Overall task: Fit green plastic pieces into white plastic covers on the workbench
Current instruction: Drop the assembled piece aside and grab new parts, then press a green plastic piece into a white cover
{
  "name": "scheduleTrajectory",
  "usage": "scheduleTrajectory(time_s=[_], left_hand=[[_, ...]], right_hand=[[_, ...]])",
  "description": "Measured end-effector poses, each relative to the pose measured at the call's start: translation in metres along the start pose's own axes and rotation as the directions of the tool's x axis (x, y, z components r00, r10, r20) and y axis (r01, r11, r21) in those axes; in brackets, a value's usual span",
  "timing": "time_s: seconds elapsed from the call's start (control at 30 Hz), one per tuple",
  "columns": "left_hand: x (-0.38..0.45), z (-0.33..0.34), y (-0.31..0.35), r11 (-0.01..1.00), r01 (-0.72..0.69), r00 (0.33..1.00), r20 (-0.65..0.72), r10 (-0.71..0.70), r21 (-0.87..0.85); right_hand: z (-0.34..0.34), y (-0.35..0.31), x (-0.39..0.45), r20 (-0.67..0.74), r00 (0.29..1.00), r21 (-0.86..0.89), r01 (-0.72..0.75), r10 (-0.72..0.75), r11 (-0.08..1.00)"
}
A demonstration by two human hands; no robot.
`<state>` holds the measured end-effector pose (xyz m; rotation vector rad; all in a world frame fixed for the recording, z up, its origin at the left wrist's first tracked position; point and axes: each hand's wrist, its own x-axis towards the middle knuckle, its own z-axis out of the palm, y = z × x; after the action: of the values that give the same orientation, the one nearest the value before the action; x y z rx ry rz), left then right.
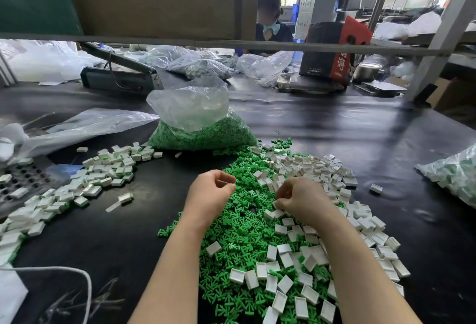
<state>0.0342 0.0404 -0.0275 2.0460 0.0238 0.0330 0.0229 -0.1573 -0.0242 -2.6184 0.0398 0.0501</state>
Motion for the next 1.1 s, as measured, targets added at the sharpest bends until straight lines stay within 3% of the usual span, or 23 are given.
scheduleTrajectory(time_s=[0.1,0.17,0.3,0.43,0.57,0.7,0.83,0.93,1.1], left_hand=[[0.0,0.005,0.001,0.999,-0.033,0.999,0.032,0.032,0.035],[0.0,0.008,0.003,0.999,-0.051,0.997,0.063,0.051,0.0],[-0.001,0.013,0.008,0.976,0.01,0.991,0.133,0.019,-0.216],[-0.001,0.015,0.01,0.922,0.141,0.966,0.256,-0.047,-0.36],[0.001,0.008,0.004,0.853,0.18,0.966,0.253,-0.059,-0.489],[0.003,0.001,0.0,0.797,0.166,0.982,0.171,-0.08,-0.581],[0.003,-0.001,0.003,0.679,0.155,0.986,0.159,-0.056,-0.718],[0.003,0.0,0.003,0.663,0.116,0.991,0.133,-0.025,-0.74],[0.004,0.0,0.003,0.701,0.061,0.995,0.098,0.013,-0.71]], right_hand=[[0.002,0.001,0.002,-0.015,1.0,-0.003,-0.012,0.012,1.0],[0.003,0.0,0.001,-0.03,0.999,0.088,0.016,-0.013,0.996],[0.002,-0.013,-0.002,-0.196,0.97,0.308,0.2,-0.144,0.93],[0.007,-0.028,-0.003,-0.319,0.91,0.294,0.359,-0.263,0.886],[0.013,-0.033,-0.002,-0.332,0.905,0.326,0.376,-0.268,0.867],[0.018,-0.028,0.002,-0.178,0.958,0.129,0.248,-0.223,0.96],[0.028,-0.03,0.0,-0.021,0.969,-0.103,0.242,-0.245,0.965],[0.031,-0.033,-0.001,-0.018,0.964,-0.195,0.256,-0.264,0.947],[0.031,-0.033,-0.001,-0.082,0.958,-0.183,0.258,-0.277,0.949]])
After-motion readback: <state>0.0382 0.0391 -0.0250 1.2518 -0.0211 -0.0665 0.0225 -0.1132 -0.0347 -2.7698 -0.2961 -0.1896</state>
